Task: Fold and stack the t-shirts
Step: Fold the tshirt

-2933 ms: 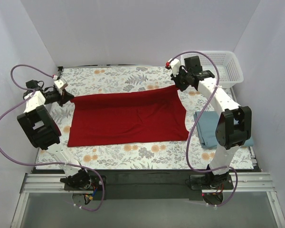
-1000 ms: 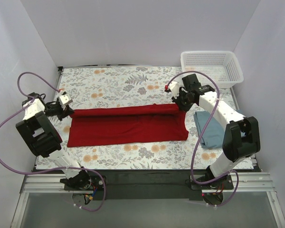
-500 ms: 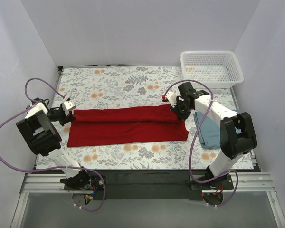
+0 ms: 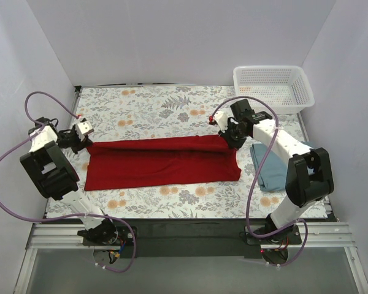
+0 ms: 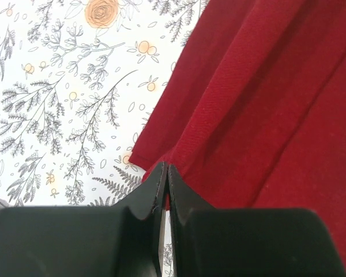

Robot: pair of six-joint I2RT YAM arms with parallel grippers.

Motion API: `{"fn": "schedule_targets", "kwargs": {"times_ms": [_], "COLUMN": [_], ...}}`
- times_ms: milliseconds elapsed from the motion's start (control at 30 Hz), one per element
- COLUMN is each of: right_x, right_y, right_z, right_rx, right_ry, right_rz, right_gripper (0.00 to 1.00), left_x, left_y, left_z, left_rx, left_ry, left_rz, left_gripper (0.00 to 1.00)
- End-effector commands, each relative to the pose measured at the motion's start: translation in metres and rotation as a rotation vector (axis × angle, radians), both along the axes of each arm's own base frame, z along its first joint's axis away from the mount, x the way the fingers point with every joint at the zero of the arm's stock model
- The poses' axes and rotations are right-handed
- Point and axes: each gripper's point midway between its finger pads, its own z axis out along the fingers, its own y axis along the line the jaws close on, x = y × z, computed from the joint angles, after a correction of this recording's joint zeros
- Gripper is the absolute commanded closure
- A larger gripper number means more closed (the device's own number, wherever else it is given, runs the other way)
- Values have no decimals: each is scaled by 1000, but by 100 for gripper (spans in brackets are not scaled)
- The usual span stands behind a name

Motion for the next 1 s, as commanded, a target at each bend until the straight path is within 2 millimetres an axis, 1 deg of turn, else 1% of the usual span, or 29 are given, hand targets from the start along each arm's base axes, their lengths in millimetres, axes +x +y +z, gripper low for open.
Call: {"fn": "schedule_targets", "kwargs": {"times_ms": [0, 133, 167, 267, 300, 333, 367, 400, 433, 467, 500, 533, 567, 600, 633, 667, 700, 733, 767, 800, 833, 867, 900, 933, 967], "right_x": [-14, -23, -25, -29, -31, -31, -35, -36, -34, -35, -37, -33, -27, -24, -17, -11, -8, -5, -4, -7, -7, -11, -15, -18, -20], "right_y": [-7, -1, 1, 4, 4, 5, 3, 3, 4, 4, 4, 7, 6, 6, 3, -4, -1, -3, -6, -5, -4, -2, -1, -1, -1], "right_z": [5, -11, -15, -21, -24, -24, -24, -22, -16, -10, -5, 10, 19, 25, 30, 31, 28, 22, 19, 11, 9, 3, -1, -5, -5], "right_rx": [-23, -27, -27, -36, -41, -45, -53, -56, -49, -42, -34, 6, 29, 55, 93, 117, 148, 167, 172, 174, 187, 195, 201, 201, 205], "right_ry": [10, 62, 75, 94, 104, 105, 126, 130, 123, 116, 120, 98, 79, 80, 92, 103, 139, 177, 199, 230, 246, 275, 300, 319, 327], "right_rz": [18, 39, 46, 59, 64, 67, 66, 70, 72, 72, 70, 63, 41, 12, -38, -79, -114, -153, -178, -196, -205, -215, -226, -237, -242], "right_gripper": [99, 99, 99, 99, 99, 99, 85, 77, 69, 53, 45, 33, 32, 32, 33, 34, 36, 39, 41, 44, 46, 48, 49, 49, 49], "left_x": [-1, -14, -19, -25, -28, -28, -28, -29, -29, -33, -31, -27, -16, -16, -6, 0, 11, 6, 8, 19, 13, 16, 16, 14, 20], "left_y": [5, 4, 4, 6, 6, 5, 5, 2, 1, -3, -9, -14, -26, -37, -61, -91, -105, -145, -184, -200, -241, -276, -311, -339, -352], "left_z": [7, -14, -23, -33, -36, -34, -32, -28, -23, -17, -8, 9, 30, 41, 52, 66, 69, 74, 83, 86, 85, 83, 80, 82, 70], "left_rx": [57, 91, 103, 136, 140, 147, 147, 134, 126, 98, 58, 14, -26, -73, -123, -143, -148, -200, -236, -247, -286, -323, -348, -347, -356], "left_ry": [-48, -11, 6, 17, 24, 19, 16, 15, 11, 30, 17, 27, -10, 25, 48, 49, 26, 94, 118, 103, 191, 254, 303, 309, 362], "left_rz": [-38, -60, -61, -76, -76, -81, -83, -87, -88, -84, -84, -62, -74, -48, -37, -60, -56, -64, -83, -67, -63, -31, -58, -93, -50], "left_gripper": [100, 100, 100, 100, 98, 82, 75, 70, 65, 64, 62, 58, 56, 54, 54, 54, 54, 54, 54, 54, 54, 55, 56, 56, 56]}}
